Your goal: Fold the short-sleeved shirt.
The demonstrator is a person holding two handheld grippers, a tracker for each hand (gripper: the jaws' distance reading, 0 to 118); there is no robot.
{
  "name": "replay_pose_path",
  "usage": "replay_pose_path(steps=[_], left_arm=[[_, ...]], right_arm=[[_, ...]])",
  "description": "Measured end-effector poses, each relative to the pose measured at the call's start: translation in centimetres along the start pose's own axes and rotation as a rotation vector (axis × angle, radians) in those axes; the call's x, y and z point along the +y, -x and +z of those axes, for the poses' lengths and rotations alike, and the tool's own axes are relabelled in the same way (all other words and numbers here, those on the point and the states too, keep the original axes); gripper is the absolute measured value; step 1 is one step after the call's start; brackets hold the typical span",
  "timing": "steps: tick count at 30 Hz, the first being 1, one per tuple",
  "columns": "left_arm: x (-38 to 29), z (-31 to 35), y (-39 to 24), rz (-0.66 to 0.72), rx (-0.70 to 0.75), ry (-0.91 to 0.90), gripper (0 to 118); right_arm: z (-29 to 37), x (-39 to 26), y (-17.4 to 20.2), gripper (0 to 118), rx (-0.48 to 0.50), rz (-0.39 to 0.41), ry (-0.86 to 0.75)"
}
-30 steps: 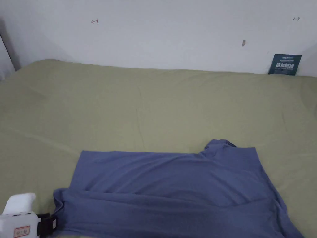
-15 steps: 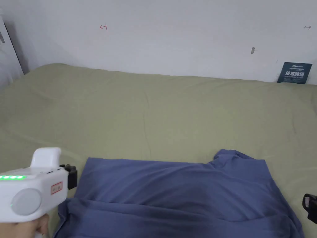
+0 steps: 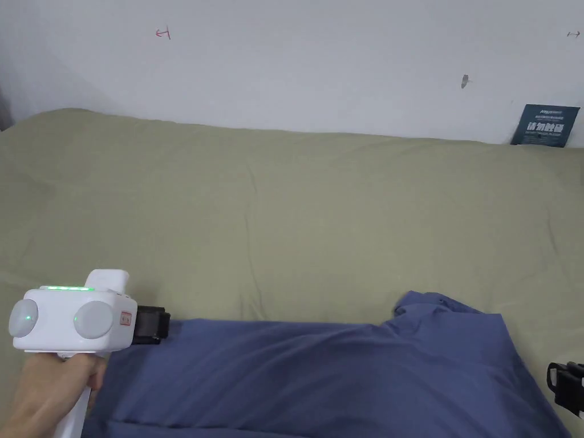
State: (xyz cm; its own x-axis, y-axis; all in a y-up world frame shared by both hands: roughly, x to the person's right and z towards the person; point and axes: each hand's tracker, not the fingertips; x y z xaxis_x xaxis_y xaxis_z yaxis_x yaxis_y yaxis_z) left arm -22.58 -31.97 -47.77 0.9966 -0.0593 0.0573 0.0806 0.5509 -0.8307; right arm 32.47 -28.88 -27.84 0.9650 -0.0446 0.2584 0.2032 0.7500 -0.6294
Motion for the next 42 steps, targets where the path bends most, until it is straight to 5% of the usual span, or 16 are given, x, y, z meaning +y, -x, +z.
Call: replay_pose_path(steps=[2,7,8,10,15,16,18,19,24,26,27,28,29,42], left_arm=[[-0.1,-1.5,-0.3,0.006,0.019,0.051,112],[0.0,-0.1,-1.1,-0.014,-0.023,0.044,67],[0.0,0.5,-1.3,-0.018,-0.035,0.031,67],[0.0,1.2,-1.5,-0.021,-0.102,0.037,3],[0.2,0.8,-1.4,-0.024,-0.074,0.043,3],[0.2,0.7,-1.3,-0.007,-0.08,0.043,3],[0.2,0.5,-1.4,-0.003,-0.082,0.051,3],[0.2,0.3,-1.4,-0.007,-0.08,0.054,3],[0.3,0.1,-1.4,-0.01,-0.079,0.058,3],[0.3,0.1,-1.4,-0.01,-0.08,0.06,3],[0.3,0.1,-1.4,-0.01,-0.081,0.059,3],[0.3,0.1,-1.3,-0.01,-0.082,0.058,3],[0.3,0.2,-1.3,-0.009,-0.083,0.057,3],[-2.0,11.4,2.8,0.032,-0.163,-0.074,3]], right_arm=[[-1.3,0.3,-0.5,2,-0.004,0.01,0.028],[-3.0,1.1,-1.2,2,0.002,0.026,0.073],[-3.3,1.4,-1.3,2,0.0,0.033,0.083],[-3.9,2.2,-1.7,2,-0.007,0.04,0.093],[-5.9,4.4,-2.0,3,0.015,0.03,0.132],[-6.7,4.7,-2.0,19,0.046,0.018,0.167],[-8.1,5.3,-1.8,95,0.062,-0.006,0.24],[-9.4,5.2,-1.5,118,0.066,0.0,0.298],[-13.4,6.2,-1.3,104,0.072,0.051,0.387],[-12.6,5.2,-0.6,65,0.042,0.087,0.368],[-12.4,5.2,-0.4,59,0.004,0.112,0.355],[-12.1,5.2,-0.5,41,-0.013,0.13,0.34],[-11.5,5.2,-0.8,3,0.036,0.106,0.327],[3.1,4.8,-2.1,4,0.137,0.051,0.136]])
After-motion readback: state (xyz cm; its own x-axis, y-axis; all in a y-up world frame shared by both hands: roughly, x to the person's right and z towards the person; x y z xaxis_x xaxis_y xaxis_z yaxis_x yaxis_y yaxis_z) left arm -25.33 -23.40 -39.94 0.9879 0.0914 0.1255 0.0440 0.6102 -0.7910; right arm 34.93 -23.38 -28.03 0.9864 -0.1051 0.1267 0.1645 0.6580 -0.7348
